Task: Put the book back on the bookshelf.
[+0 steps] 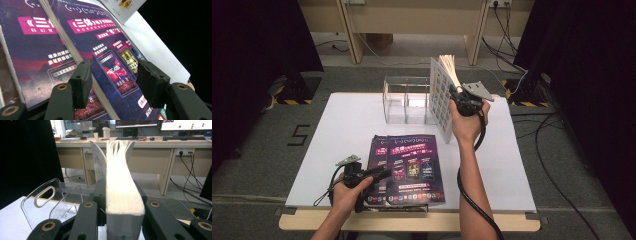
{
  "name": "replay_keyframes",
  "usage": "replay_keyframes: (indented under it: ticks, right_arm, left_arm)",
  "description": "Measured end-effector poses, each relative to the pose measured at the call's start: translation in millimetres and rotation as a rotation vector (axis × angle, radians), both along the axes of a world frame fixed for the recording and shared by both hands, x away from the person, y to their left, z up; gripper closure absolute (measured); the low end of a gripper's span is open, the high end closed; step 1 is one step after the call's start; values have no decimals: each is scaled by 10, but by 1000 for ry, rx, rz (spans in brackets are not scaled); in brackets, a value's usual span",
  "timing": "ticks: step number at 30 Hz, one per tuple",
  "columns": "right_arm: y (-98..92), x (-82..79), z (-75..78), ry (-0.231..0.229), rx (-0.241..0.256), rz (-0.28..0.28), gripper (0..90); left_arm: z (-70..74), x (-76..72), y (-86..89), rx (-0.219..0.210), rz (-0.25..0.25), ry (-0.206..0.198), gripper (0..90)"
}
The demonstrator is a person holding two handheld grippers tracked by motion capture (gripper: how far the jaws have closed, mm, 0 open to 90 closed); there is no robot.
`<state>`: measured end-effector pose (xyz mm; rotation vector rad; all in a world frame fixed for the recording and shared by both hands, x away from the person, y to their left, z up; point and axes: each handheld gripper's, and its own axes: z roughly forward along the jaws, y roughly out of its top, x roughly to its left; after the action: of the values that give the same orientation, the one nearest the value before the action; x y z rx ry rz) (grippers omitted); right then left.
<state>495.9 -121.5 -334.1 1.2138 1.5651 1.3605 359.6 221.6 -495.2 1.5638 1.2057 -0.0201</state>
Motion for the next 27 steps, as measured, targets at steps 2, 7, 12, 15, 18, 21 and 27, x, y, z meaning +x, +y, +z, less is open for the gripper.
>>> replay_keyframes:
  ticks: [2, 7, 12, 15, 18, 21, 27]
  right_arm:
    - [4, 15, 20, 12, -9, -1, 738]
    - [16, 57, 53, 29, -12, 10, 743]
    - [7, 134, 80, 32, 13, 29, 745]
    - [1, 164, 87, 31, 14, 32, 746]
    - [-3, 234, 117, 36, 29, 39, 747]
    - [15, 284, 144, 27, 22, 39, 747]
    - [57, 389, 201, 23, 22, 41, 746]
  left_arm:
    - [0, 1, 1, 0, 0, -1, 452]
    - [2, 1, 4, -4, 0, -2, 452]
    - [1, 6, 19, -7, 6, -1, 452]
    - [-2, 12, 30, -9, 8, 1, 452]
    - [-5, 15, 36, -10, 9, 1, 452]
    - [-3, 18, 39, -7, 9, 0, 452]
    - [-2, 17, 50, -7, 9, -1, 452]
